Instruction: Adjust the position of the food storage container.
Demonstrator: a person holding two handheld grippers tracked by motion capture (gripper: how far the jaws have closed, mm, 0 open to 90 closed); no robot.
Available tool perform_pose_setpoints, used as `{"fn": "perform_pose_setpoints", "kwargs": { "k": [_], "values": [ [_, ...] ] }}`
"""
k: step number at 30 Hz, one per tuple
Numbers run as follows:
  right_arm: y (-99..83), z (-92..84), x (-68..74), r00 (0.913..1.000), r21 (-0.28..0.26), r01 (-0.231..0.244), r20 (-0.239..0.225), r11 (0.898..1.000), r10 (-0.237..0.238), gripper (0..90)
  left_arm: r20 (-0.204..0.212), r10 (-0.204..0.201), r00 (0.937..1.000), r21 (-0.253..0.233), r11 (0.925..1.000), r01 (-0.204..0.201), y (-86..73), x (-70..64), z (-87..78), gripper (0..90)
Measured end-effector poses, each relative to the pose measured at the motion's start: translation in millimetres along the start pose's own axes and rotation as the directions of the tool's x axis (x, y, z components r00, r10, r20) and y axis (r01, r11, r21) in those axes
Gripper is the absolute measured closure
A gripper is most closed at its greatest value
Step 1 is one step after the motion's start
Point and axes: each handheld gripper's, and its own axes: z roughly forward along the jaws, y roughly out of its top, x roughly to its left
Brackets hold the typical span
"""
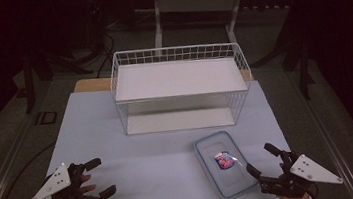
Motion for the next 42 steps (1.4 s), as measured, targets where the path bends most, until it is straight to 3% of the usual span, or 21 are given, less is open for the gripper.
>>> {"fn": "perform_pose_setpoints", "kwargs": {
  "k": [9,10,11,13,15,17,20,21,22,26,27,28,29,30,31,32,34,36,37,39,42],
  "values": [
    [3.6,-1.5,8.1,0.9994,0.021,-0.022,-0.025,1.000,0.023,11.8,-0.002,0.009,1.0000,-0.002,1.0000,-0.009,1.2,-1.4,-0.6,1.1],
    [3.8,-0.2,13.4,0.9997,0.056,-0.023,0.013,0.998,0.022,12.0,-0.001,0.009,1.0000,-0.003,1.0000,-0.009,1.2,-1.4,-0.6,1.0],
    [3.8,-0.2,13.4,0.9997,0.056,-0.023,0.013,0.998,0.022,12.0,-0.001,0.009,1.0000,-0.003,1.0000,-0.009,1.4,-1.3,-0.6,1.0],
    [4.4,-4.5,16.6,0.9990,0.059,-0.033,-0.029,0.998,0.035,12.0,-0.001,0.010,1.0000,-0.004,0.9999,-0.010,1.6,-1.2,-0.3,1.0],
    [5.5,-6.7,17.1,0.9985,0.057,-0.040,-0.035,0.998,0.042,12.6,-0.002,0.008,1.0000,-0.004,1.0000,-0.008,1.7,-0.8,-0.1,1.0],
    [8.9,-10.7,16.8,0.9986,0.093,-0.033,-0.037,0.995,0.037,15.7,-0.005,0.009,0.9999,-0.003,1.0000,-0.009,1.8,-0.7,0.0,1.0],
    [8.0,-22.4,17.2,0.9955,0.144,-0.044,-0.077,0.989,0.056,45.9,-0.011,0.012,0.9999,-0.006,0.9999,-0.012,2.4,-0.7,0.4,1.0],
    [8.0,-22.4,17.2,0.9955,0.144,-0.044,-0.077,0.989,0.056,45.9,-0.011,0.012,0.9999,-0.006,0.9999,-0.012,2.4,-0.7,0.4,1.0],
    [3.8,-27.0,18.1,0.9968,0.181,-0.030,-0.067,0.983,0.043,58.6,-0.012,0.012,0.9999,-0.006,0.9999,-0.012,2.5,-0.9,0.9,1.0],
    [-7.4,-34.0,16.0,0.9957,0.258,-0.025,-0.080,0.966,0.047,76.0,-0.009,0.015,0.9998,-0.001,0.9999,-0.015,2.2,-0.4,1.8,1.1],
    [-7.4,-34.0,16.0,0.9957,0.258,-0.025,-0.080,0.966,0.047,76.0,-0.009,0.015,0.9998,-0.001,0.9999,-0.015,2.2,-0.4,1.8,1.0],
    [-13.6,-36.0,13.2,0.9950,0.297,-0.023,-0.087,0.955,0.051,82.8,-0.011,0.014,0.9998,0.002,0.9999,-0.014,1.9,0.2,2.6,1.0],
    [-13.6,-36.0,13.2,0.9950,0.297,-0.023,-0.087,0.955,0.051,82.8,-0.011,0.014,0.9998,0.002,0.9999,-0.014,1.9,0.2,2.6,1.1],
    [-19.8,-37.6,10.8,0.9936,0.332,-0.016,-0.100,0.943,0.052,87.7,-0.010,0.014,0.9999,0.003,0.9999,-0.014,1.8,0.5,3.2,1.0],
    [-19.8,-37.6,10.8,0.9936,0.332,-0.016,-0.100,0.943,0.052,87.7,-0.010,0.014,0.9999,0.003,0.9999,-0.014,1.8,0.5,3.2,1.0],
    [-26.2,-38.5,8.7,0.9913,0.367,-0.017,-0.116,0.930,0.063,89.6,-0.009,0.014,0.9999,0.002,0.9999,-0.014,1.7,0.6,3.5,1.1],
    [-33.2,-38.0,7.6,0.9904,0.403,-0.010,-0.122,0.915,0.065,89.8,-0.008,0.016,0.9998,0.005,0.9999,-0.016,1.4,1.0,4.0,1.0],
    [-36.6,-37.8,7.0,0.9896,0.417,-0.007,-0.127,0.909,0.067,89.7,-0.008,0.017,0.9998,0.006,0.9998,-0.017,1.4,1.1,4.1,1.0],
    [-41.8,-36.7,5.0,0.9896,0.445,-0.009,-0.124,0.895,0.072,89.8,-0.008,0.018,0.9998,0.006,0.9998,-0.018,1.4,1.0,4.2,1.1],
    [-43.7,-36.4,3.3,0.9894,0.453,-0.015,-0.122,0.891,0.079,89.8,-0.007,0.018,0.9998,0.006,0.9998,-0.018,1.4,1.0,4.5,1.0],
    [-49.8,-34.1,-3.0,0.9916,0.482,-0.028,-0.097,0.876,0.085,89.8,-0.006,0.020,0.9998,0.007,0.9998,-0.020,1.2,1.2,4.9,1.1]
  ]
}}
